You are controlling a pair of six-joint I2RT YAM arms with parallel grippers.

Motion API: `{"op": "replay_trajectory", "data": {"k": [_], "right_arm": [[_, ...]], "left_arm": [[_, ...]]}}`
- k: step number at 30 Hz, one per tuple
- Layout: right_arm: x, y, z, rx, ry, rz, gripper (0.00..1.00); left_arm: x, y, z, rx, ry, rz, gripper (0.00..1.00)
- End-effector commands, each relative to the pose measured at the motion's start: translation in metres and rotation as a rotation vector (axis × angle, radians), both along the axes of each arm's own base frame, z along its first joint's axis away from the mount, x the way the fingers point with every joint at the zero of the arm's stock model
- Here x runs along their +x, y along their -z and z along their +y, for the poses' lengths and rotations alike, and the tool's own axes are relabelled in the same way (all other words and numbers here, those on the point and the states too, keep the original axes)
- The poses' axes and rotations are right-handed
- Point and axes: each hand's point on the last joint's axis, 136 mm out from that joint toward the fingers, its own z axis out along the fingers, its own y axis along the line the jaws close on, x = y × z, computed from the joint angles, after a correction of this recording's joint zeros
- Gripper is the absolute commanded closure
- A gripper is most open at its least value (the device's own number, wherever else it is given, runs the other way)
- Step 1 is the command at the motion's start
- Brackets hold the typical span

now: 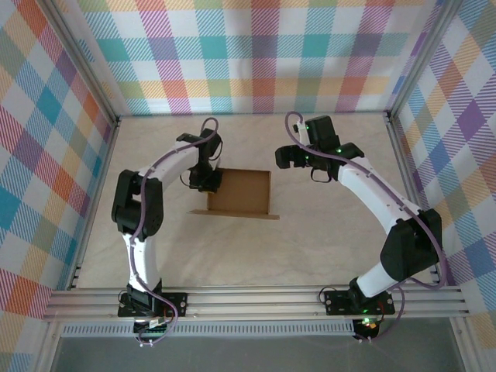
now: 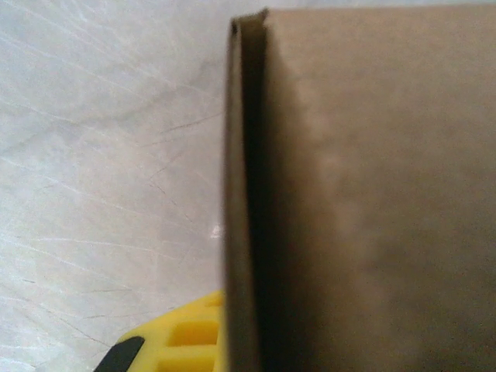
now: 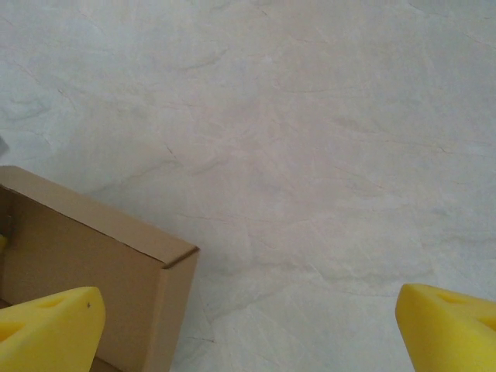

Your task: Fold the paper box

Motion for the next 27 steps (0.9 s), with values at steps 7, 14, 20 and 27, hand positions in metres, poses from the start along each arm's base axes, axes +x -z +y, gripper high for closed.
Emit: {"op": "replay_trajectory", "data": {"k": [7,14,20,27], "right_arm": [[0.006,-0.01,0.021,0.059,-0.138,-0.013,0.04],[0.006,-0.001,0.039,0.066,-0.276,-0.03,0.02],[0.021,0.004,0.054,0.077,-0.341,-0.035,0.01],[0.025,0.037,0.094,0.085,-0.651,0.013,0.02]], "left_arm": [[0.005,-0.01,-0.006,0.0,0.043,0.113,0.4],[0.02,-0.058,-0.009,-0.05,0.016,-0.028,0.04],[0.042,-0.101,0.029,-0.057,-0.17,-0.254,0.0],[0.021,-0.132,0.097,-0.095,-0.45,-0.48,0.0]]}}
